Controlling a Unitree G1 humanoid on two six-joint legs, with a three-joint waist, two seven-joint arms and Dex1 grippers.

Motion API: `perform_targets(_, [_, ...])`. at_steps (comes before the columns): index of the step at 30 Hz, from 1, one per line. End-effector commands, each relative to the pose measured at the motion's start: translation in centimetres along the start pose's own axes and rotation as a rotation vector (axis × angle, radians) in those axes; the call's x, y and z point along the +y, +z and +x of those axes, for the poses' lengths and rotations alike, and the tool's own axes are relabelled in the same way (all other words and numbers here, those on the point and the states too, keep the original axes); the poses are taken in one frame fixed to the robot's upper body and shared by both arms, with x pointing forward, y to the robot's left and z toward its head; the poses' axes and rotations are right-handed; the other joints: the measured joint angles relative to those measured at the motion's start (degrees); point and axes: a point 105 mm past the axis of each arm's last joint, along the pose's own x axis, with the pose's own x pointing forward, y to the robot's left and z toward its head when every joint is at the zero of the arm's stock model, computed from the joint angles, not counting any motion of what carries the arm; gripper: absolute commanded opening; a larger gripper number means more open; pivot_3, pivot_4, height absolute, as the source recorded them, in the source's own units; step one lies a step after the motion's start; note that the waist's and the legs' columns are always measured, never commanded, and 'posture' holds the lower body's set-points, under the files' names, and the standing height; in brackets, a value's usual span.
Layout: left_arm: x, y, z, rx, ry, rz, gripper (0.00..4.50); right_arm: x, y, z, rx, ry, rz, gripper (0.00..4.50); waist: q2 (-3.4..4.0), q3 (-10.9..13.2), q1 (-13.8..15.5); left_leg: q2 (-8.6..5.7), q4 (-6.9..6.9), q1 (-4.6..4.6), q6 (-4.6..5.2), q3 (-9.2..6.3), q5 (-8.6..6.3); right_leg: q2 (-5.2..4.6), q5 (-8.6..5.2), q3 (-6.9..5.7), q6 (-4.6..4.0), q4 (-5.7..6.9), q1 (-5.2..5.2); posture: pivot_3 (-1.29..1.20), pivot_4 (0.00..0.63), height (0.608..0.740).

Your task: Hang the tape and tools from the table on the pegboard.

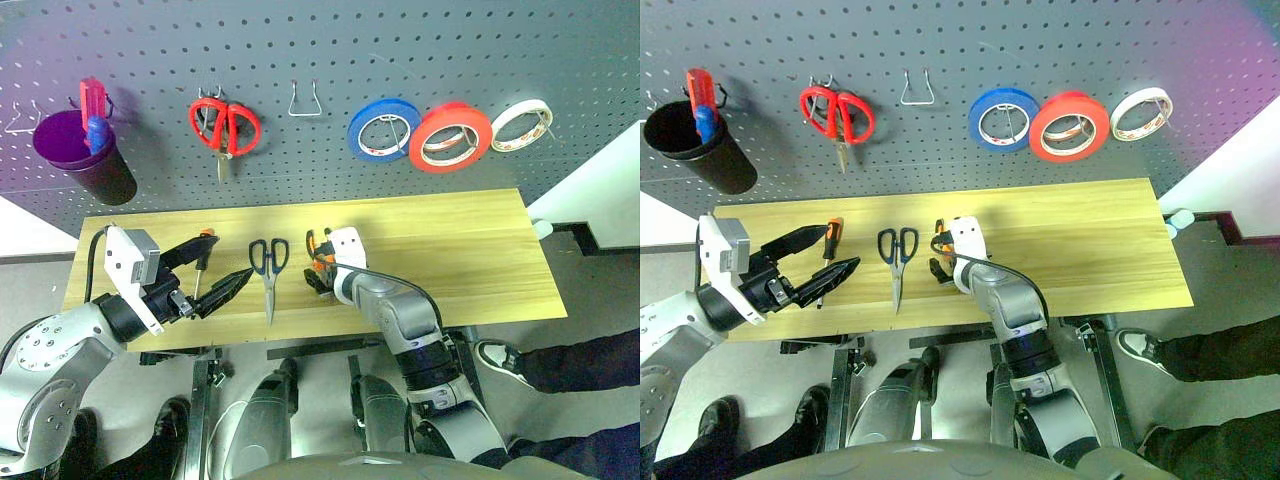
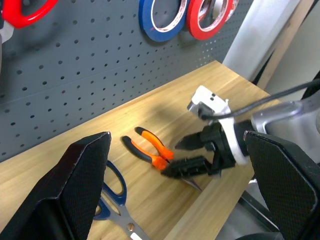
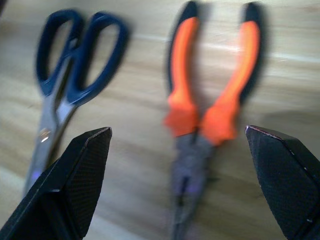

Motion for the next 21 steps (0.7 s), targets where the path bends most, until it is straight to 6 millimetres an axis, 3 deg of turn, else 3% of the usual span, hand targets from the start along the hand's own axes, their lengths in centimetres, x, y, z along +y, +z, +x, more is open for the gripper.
perform_targets(1, [-0.4,1.0,-0.1,-0.024,-0.009,0.038,4.5,0.4,1.1,0.1,-0.033,-0.001,0.0,4.48,0.0,0.0,0.0,0.0,-0.02,0.0,0.0,0.0,0.0,0.0,0.0,0.0,0.0,0.0,-0.01,0.11,0.366,0.74])
perform_targets(11, [-0.4,1.1,-0.1,-0.025,-0.007,0.043,4.5,1.8,1.2,1.1,-0.016,0.025,-0.002,4.48,-0.01,0.1,0.0,0.0,-0.06,-0.05,-0.02,0.01,0.01,0.0,0.0,-0.03,0.0,0.01,-0.07,0.12,0.372,0.74])
perform_targets(21, [-0.6,1.2,-0.3,-0.021,-0.003,0.046,4.5,1.5,1.5,2.1,-0.015,-0.007,-0.01,4.48,-0.04,0.3,0.1,0.0,-0.07,-0.08,-0.03,0.01,0.02,0.0,0.0,-0.04,0.0,0.04,-0.13,0.14,0.378,0.74])
